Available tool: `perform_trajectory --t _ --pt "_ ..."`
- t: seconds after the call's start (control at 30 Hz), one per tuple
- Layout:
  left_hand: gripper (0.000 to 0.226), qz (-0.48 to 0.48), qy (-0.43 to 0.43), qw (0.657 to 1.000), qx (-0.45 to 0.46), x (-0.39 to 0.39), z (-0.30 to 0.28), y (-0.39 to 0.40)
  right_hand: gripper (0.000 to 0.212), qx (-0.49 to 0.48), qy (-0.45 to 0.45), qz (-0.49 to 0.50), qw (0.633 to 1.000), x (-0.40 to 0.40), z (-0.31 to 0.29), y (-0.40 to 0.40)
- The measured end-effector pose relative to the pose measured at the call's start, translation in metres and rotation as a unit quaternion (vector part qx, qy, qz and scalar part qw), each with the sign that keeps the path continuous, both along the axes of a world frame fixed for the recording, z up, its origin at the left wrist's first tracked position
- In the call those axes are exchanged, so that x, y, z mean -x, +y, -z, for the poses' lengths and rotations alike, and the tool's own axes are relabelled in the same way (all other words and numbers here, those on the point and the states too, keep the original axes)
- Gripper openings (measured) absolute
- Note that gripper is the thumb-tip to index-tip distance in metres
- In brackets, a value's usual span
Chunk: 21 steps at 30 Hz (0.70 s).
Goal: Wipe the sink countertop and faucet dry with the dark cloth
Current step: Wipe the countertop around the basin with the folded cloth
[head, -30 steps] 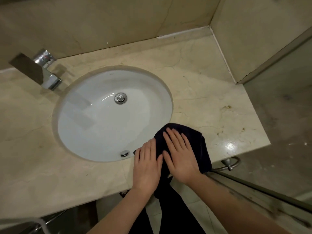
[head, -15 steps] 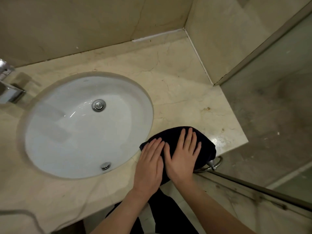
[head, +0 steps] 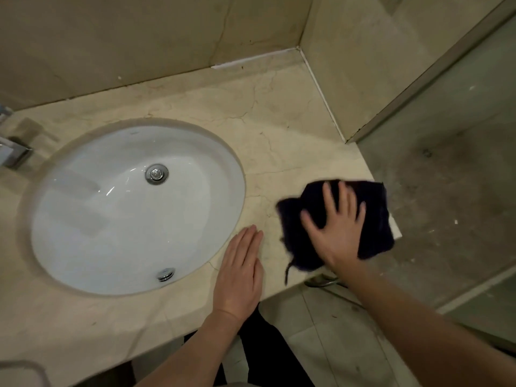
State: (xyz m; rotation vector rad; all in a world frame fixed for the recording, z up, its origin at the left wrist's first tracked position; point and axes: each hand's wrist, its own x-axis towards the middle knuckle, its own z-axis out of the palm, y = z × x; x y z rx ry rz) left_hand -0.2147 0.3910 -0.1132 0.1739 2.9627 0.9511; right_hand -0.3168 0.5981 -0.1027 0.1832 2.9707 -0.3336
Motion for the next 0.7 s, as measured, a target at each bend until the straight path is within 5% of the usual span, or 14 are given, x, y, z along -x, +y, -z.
perform_trajectory --t 0.17,0.47,0.7 --pt "0.052 -0.01 -0.001 1.0 -0.002 -0.001 -0.001 0.001 0.081 -0.01 -0.003 -0.053 0.999 -0.078 0.005 -0.023" --pt "0.051 -0.009 -0.007 1.0 -0.029 0.0 -0.001 0.0 0.081 -0.008 -0.012 0.048 0.999 0.08 0.003 0.047" --pt "0.05 -0.018 -0.021 0.998 -0.049 0.001 -0.006 -0.001 0.072 -0.023 0.02 0.036 0.999 0.02 0.005 0.038"
